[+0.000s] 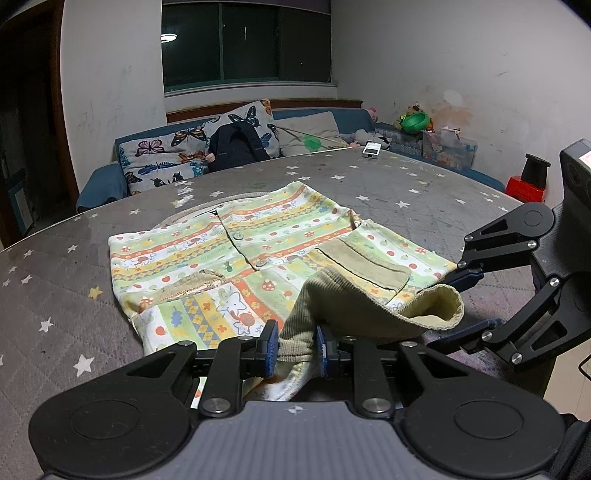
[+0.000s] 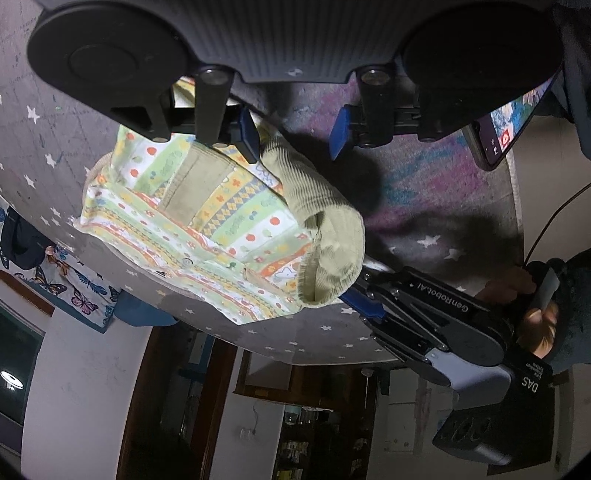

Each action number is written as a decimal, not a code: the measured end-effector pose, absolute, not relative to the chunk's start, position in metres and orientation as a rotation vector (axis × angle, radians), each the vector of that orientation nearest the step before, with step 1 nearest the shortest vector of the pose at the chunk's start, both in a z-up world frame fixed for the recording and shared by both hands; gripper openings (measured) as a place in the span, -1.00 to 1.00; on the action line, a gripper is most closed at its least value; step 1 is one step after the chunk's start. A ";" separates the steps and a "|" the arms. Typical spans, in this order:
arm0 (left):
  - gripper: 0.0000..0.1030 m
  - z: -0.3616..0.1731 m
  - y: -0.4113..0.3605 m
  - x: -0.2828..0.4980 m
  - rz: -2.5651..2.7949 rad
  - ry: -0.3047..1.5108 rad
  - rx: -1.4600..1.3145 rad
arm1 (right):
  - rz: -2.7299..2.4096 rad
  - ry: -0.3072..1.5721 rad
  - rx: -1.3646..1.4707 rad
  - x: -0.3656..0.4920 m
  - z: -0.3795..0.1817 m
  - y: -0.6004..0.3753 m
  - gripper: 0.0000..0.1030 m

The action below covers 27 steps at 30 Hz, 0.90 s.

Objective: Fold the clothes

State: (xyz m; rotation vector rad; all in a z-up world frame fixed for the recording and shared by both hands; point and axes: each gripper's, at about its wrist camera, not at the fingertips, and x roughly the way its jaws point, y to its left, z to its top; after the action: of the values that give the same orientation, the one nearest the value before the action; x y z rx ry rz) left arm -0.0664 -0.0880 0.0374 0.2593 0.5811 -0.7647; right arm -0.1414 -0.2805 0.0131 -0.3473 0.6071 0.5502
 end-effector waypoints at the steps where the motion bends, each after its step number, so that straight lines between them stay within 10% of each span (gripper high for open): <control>1: -0.53 0.037 -0.088 -0.066 -0.764 0.582 0.258 | 0.549 0.604 -0.344 -0.141 0.014 -0.280 -0.19; 5: -0.49 0.038 -0.088 -0.067 -0.763 0.585 0.256 | 0.557 0.592 -0.309 -0.135 0.017 -0.279 -0.27; 10: -0.37 0.038 -0.083 -0.071 -0.754 0.572 0.270 | 0.552 0.586 -0.225 -0.124 0.026 -0.280 -0.82; 27: -0.04 0.031 -0.079 -0.085 -0.748 0.492 0.399 | 0.495 0.585 -0.061 -0.081 0.046 -0.299 -0.84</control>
State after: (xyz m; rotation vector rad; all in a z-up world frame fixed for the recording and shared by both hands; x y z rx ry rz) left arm -0.0847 -0.0791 0.0308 0.3987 0.4916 -0.7481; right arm -0.0814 -0.2995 0.0455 -0.0607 0.5853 0.4950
